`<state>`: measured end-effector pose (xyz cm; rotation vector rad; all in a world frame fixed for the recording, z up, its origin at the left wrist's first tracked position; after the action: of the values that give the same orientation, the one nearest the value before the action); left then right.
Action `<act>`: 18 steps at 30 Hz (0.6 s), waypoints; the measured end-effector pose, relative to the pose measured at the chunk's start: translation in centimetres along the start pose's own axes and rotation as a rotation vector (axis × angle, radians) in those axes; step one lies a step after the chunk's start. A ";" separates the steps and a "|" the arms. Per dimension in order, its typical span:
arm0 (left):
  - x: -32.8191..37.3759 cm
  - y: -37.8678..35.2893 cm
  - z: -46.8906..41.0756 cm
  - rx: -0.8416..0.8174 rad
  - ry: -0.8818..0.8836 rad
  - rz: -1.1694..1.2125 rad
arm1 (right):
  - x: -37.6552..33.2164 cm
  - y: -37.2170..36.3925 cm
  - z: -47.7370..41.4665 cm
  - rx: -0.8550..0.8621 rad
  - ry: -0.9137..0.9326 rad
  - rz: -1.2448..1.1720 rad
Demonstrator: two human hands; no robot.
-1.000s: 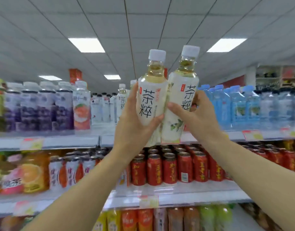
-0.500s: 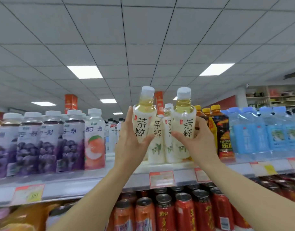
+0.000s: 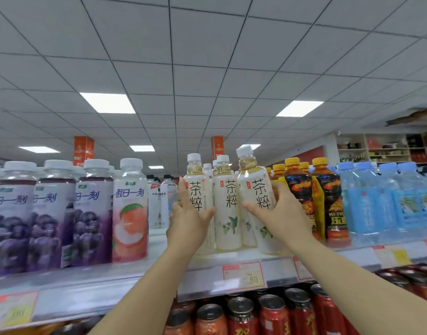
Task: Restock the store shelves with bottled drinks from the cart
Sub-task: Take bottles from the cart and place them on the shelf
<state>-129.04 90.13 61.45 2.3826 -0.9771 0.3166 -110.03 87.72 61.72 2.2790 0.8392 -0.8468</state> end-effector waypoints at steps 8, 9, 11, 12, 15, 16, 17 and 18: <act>0.4 0.8 1.3 -0.164 -0.116 -0.106 | -0.2 0.3 0.5 -0.050 0.096 0.311; 0.4 1.0 1.7 -0.204 -0.138 -0.137 | 0.0 0.4 0.7 -0.071 0.119 0.322; 0.2 1.1 2.3 -0.289 -0.139 -0.192 | 0.4 0.5 1.0 -0.092 0.153 0.319; 0.2 1.2 2.3 -0.320 -0.130 -0.212 | 0.5 0.5 1.0 -0.098 0.149 0.305; 0.3 1.3 1.7 -0.403 -0.120 -0.235 | 0.4 0.5 1.1 -0.114 0.100 0.257; 0.4 1.3 1.5 -0.433 -0.118 -0.235 | 0.4 0.4 1.1 -0.114 0.093 0.254; 0.3 1.2 1.3 -0.457 -0.117 -0.235 | 0.4 0.4 1.1 -0.113 0.090 0.259; 0.3 1.2 1.1 -0.476 -0.111 -0.235 | 0.4 0.5 1.2 -0.115 0.088 0.260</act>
<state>-129.64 88.60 61.11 2.0581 -0.7113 -0.1282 -109.83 86.79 60.80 2.2736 0.5952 -0.5709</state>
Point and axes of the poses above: each hand's wrist, its own z-axis away from the middle knuckle, its own y-axis out of the back of the hand, x = y × z, the point moved 1 cm from there along -z, towards the middle knuckle, and after that the axes turned 13 degrees about -y, right-handed, at the moved point
